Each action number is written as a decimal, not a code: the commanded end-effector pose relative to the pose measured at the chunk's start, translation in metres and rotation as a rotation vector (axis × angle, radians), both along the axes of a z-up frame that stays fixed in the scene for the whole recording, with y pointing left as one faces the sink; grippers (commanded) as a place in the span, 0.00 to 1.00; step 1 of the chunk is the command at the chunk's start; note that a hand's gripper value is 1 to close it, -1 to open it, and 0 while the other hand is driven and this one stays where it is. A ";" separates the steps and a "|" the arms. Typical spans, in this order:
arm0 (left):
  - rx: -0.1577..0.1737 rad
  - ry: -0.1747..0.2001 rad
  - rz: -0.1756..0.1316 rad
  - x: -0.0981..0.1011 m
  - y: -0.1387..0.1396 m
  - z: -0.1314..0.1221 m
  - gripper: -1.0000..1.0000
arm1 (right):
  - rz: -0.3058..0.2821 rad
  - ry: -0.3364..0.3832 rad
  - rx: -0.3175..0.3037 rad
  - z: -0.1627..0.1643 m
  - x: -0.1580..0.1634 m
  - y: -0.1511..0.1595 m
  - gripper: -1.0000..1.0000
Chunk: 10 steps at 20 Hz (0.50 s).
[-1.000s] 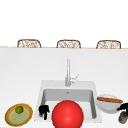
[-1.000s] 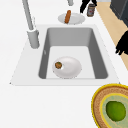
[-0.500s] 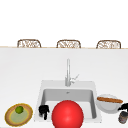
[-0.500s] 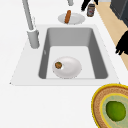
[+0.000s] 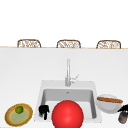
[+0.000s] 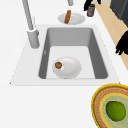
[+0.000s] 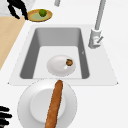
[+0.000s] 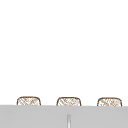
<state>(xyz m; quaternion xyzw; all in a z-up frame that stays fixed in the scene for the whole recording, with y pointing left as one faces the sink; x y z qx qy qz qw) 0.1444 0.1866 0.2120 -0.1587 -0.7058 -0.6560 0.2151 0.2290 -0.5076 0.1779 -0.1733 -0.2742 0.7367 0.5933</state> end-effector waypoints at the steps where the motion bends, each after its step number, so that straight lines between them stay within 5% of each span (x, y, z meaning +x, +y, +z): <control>1: 0.000 0.000 0.000 0.000 0.000 0.000 0.50 | 0.000 -0.002 0.000 0.000 0.002 0.008 0.00; 10: 0.000 0.000 0.000 0.000 0.000 0.000 0.50 | 0.000 -0.004 -0.013 -0.013 0.004 0.015 0.00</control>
